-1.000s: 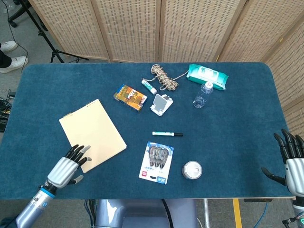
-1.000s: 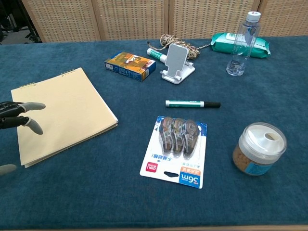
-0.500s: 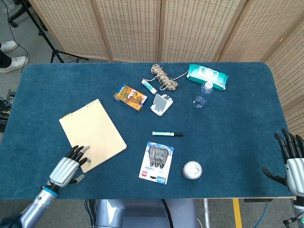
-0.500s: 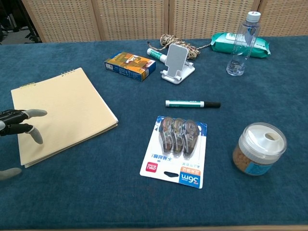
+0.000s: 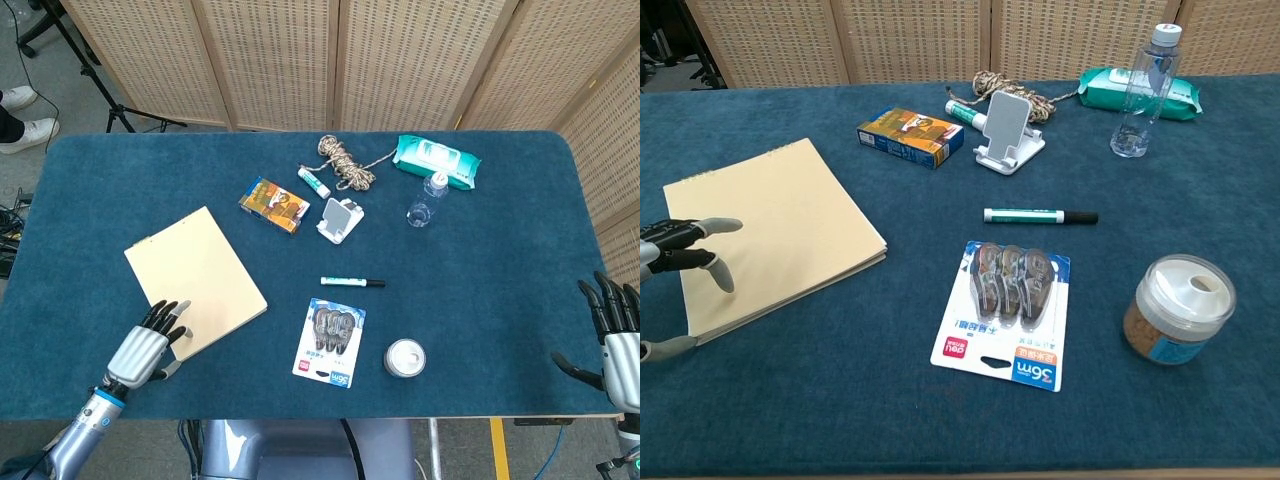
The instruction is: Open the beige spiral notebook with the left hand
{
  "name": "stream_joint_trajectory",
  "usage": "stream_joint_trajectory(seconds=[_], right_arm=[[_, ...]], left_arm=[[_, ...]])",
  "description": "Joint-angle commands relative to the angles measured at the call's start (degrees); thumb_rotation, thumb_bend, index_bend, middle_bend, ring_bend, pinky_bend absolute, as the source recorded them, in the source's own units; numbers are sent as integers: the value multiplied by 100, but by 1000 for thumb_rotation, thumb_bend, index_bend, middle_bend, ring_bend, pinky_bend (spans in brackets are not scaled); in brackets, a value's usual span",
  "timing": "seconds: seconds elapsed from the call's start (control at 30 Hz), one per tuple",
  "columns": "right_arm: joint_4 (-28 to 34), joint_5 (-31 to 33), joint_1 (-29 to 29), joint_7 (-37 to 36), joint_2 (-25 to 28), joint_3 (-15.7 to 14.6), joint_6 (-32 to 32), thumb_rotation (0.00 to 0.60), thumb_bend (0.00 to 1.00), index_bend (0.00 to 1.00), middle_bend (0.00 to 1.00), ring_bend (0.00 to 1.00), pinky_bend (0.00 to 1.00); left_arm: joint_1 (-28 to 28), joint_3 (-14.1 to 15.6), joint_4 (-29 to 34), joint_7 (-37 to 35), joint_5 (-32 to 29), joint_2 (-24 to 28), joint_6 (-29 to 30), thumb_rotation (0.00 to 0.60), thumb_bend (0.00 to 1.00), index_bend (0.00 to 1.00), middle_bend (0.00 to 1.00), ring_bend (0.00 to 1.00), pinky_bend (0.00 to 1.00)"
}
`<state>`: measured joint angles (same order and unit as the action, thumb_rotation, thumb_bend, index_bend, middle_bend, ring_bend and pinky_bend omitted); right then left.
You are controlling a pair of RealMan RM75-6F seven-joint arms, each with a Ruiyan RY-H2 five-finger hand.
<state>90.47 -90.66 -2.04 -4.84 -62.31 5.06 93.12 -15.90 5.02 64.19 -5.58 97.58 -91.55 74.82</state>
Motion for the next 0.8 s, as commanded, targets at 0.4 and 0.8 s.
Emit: stream_joint_trajectory(seconds=[0.4,0.8], right_arm=[[17,12,-2,-29,21,-2,-19,600,0,18,0,0,0],[26,34,-2,-95,49,6,-31,600,0,22,0,0,0]], left_arm=[[-40,14,-88,-40,-136,-79,-65,600,332,523,0,0,0],[-50,4,-146,-73,-236,-137,-43,600,403,635,0,0,0]])
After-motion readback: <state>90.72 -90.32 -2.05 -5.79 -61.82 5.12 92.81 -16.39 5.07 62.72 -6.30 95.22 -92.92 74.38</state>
